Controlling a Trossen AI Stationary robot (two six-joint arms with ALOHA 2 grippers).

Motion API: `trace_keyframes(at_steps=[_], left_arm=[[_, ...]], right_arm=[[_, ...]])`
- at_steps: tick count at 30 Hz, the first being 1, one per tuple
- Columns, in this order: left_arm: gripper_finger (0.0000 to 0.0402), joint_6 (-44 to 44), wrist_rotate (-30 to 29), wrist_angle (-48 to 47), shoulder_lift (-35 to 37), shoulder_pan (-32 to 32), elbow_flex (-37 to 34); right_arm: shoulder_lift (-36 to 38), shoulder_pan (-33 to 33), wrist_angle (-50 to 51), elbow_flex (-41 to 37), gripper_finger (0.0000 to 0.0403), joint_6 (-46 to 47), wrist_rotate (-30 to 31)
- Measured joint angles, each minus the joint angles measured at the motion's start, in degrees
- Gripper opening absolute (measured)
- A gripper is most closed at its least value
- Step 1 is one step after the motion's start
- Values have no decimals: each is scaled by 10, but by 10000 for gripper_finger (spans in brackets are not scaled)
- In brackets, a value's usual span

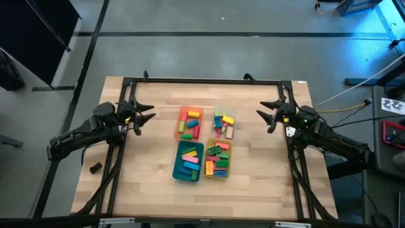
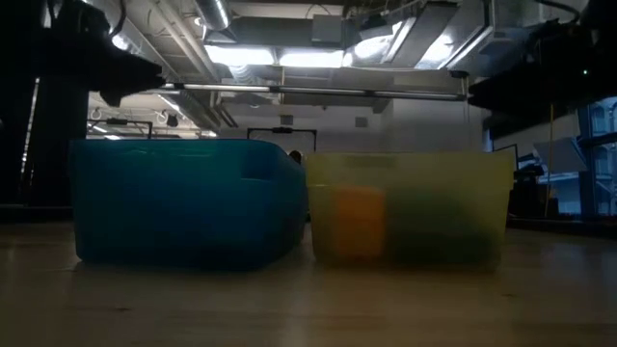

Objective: Sort blocks by size
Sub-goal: Return to home position

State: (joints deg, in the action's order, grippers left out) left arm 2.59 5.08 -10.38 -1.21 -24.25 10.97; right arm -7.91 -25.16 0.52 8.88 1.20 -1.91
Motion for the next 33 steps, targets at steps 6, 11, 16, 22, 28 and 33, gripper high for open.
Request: trace_keyframes(at_steps=[6,11,16,22,28,33], left_arm=[[164,5,0,10,8,0,-40],[164,7,-1,66,10,0,-74],[164,4,-24,126,10,-3,-104],[164,-3,-57,122,9,-9,-104],[164,-7,-59,112,6,-19,-104],[164,2,-59,111,-14,-29,-104]], right_arm=[[0,0,15,0,225,3,0],[0,0,29,0,225,17,0],[-1,0,51,0,225,30,21],[-1,0,111,0,225,34,26],[-1,0,150,0,225,73,50],[0,0,164,-17,225,134,58]])
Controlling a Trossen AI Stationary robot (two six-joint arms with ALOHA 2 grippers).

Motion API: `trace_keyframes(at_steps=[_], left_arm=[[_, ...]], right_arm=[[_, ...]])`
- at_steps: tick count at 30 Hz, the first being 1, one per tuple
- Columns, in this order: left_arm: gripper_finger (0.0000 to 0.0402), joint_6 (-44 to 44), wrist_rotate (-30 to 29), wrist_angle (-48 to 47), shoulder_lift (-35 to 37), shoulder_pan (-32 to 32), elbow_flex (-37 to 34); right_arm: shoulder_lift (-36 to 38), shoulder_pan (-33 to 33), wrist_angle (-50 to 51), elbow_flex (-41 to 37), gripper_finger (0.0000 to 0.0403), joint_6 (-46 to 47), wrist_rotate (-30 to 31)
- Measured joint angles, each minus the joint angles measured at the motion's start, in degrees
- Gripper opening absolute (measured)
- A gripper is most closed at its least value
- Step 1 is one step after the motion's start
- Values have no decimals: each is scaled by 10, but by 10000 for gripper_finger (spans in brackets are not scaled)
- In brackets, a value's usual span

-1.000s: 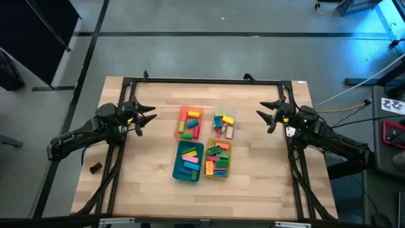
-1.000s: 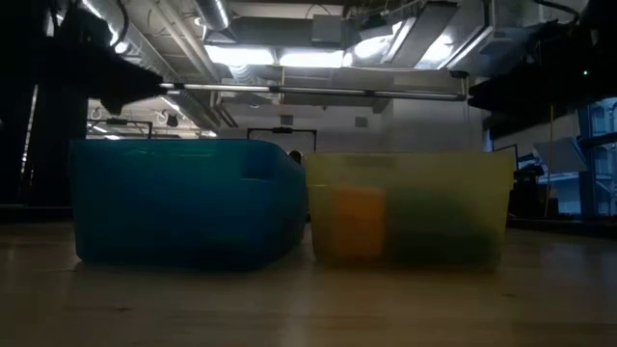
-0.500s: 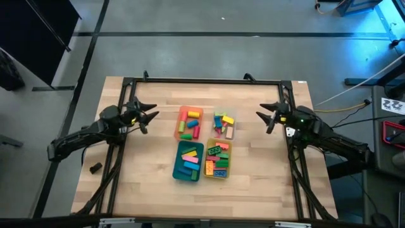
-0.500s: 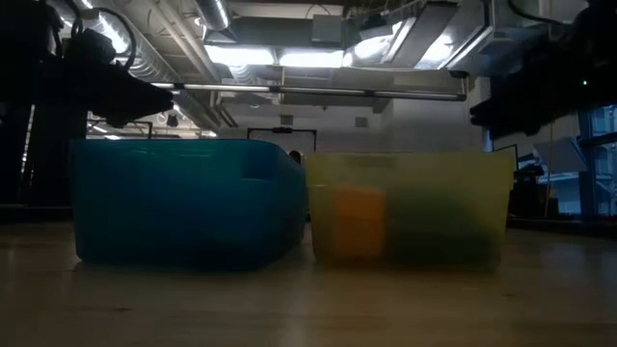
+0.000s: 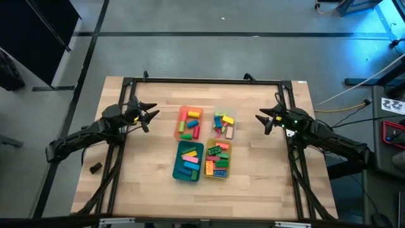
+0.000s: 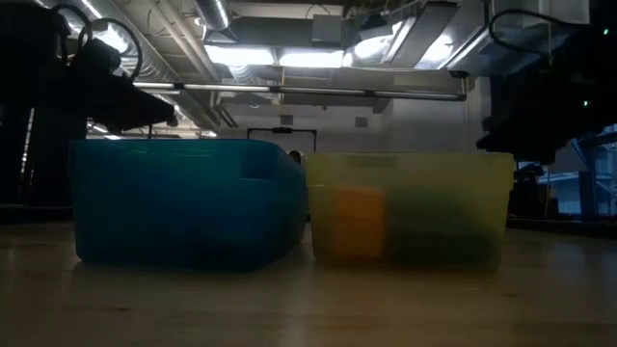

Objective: Sort blocks by size
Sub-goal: Return to home position

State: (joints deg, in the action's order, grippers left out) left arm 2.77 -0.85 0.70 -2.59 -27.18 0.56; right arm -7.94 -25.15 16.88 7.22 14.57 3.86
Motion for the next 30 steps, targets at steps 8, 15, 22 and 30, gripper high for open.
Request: trace_keyframes(at_steps=[8,15,22,30], left_arm=[[164,-30,0,-1,-19,-24,0],[164,-88,0,-1,-19,-28,0],[164,-93,0,-1,-19,-28,0],[164,-92,0,-1,-19,-28,0]], right_arm=[[0,0,-135,-47,225,-14,-20],[-11,0,-182,-66,225,-18,-21],[-16,0,-180,-66,225,6,-21],[-16,0,-178,-67,225,50,-35]])
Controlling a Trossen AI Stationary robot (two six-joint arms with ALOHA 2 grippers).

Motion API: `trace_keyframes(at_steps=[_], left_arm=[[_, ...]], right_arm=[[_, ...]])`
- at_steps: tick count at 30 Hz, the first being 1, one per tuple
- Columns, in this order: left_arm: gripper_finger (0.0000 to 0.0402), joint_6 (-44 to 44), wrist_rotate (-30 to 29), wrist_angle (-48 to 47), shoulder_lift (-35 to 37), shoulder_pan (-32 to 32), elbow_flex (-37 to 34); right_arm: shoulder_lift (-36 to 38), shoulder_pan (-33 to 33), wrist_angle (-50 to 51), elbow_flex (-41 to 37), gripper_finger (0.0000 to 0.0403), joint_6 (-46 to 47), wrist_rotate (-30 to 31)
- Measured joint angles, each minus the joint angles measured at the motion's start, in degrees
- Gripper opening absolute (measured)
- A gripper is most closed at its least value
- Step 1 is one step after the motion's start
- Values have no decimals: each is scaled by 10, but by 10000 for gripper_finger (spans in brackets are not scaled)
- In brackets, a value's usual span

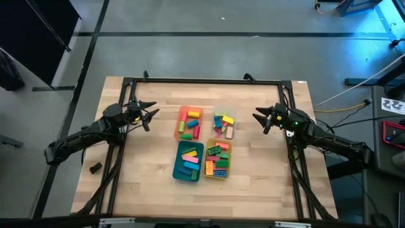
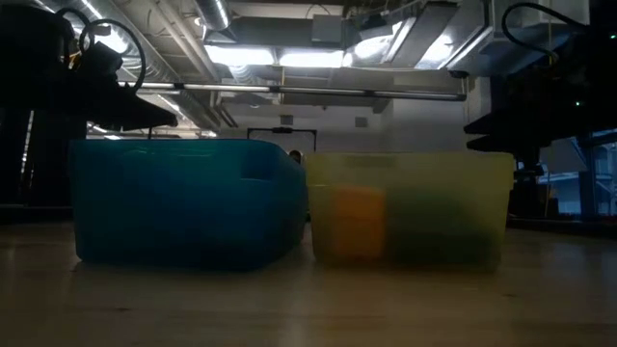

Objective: Sort blocks by size
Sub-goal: Return to home position

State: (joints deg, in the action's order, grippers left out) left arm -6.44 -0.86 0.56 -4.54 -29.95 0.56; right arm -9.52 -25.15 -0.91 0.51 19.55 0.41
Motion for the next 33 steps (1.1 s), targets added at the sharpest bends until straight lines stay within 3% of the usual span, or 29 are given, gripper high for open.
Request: trace_keyframes(at_steps=[14,25,33], left_arm=[[164,0,0,0,0,0,0],[164,0,0,0,0,0,0],[164,0,0,0,0,0,0]], right_arm=[[2,0,1,-1,225,0,0],[94,0,-2,-1,225,0,0],[93,0,-8,-1,225,1,3]])
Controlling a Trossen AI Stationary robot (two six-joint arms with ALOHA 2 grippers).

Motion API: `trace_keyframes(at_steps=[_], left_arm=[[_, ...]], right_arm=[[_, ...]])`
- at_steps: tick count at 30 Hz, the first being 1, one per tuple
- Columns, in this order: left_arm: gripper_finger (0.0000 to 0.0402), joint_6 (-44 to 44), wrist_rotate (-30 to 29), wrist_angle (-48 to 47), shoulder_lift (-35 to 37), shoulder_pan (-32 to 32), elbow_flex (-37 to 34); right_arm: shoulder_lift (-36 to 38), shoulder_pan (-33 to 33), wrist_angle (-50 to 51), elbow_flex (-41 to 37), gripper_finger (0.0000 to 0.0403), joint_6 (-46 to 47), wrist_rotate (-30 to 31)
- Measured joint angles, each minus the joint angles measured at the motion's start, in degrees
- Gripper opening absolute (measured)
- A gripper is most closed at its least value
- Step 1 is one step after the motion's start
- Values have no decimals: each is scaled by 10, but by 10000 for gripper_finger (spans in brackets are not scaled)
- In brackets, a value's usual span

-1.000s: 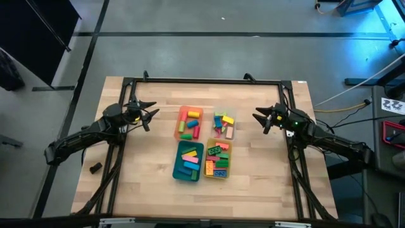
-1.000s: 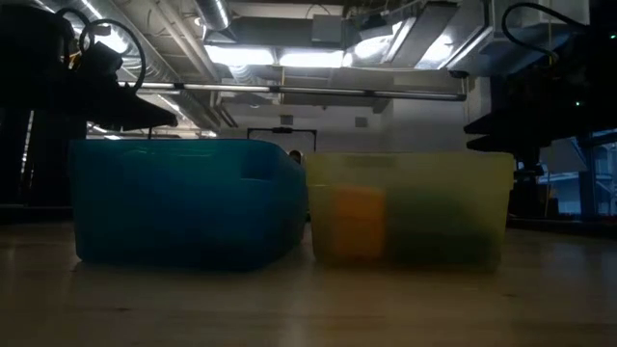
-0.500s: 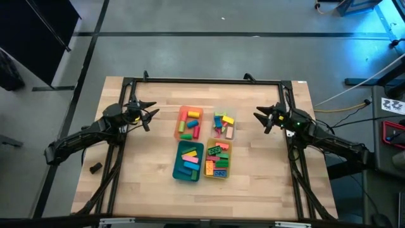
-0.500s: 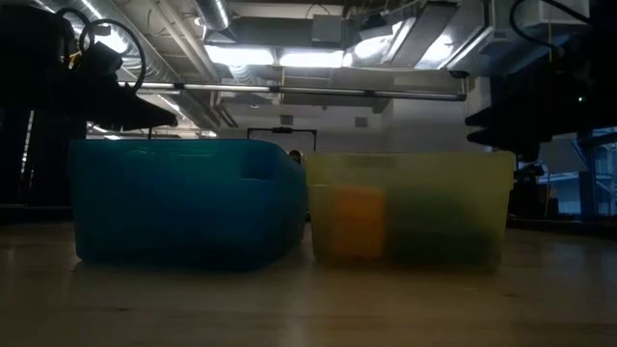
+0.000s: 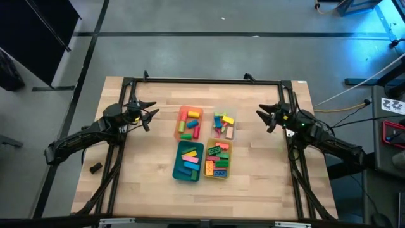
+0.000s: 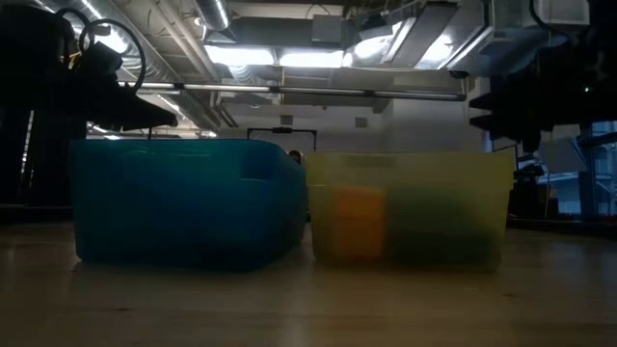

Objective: Sort blocks by size
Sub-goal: Return to home position

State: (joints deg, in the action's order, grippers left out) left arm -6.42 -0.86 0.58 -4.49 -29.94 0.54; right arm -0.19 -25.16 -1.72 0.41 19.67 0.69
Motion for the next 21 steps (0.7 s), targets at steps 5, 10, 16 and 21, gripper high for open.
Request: trace_keyframes(at_steps=[5,10,16,21], left_arm=[[164,0,0,0,0,0,0],[164,0,0,0,0,0,0],[164,0,0,0,0,0,0],[164,0,0,0,0,0,0]], right_arm=[[1,0,3,0,225,0,-9],[1,0,4,0,225,0,-10],[1,0,3,0,225,0,-12],[1,0,3,0,225,-1,-12]])
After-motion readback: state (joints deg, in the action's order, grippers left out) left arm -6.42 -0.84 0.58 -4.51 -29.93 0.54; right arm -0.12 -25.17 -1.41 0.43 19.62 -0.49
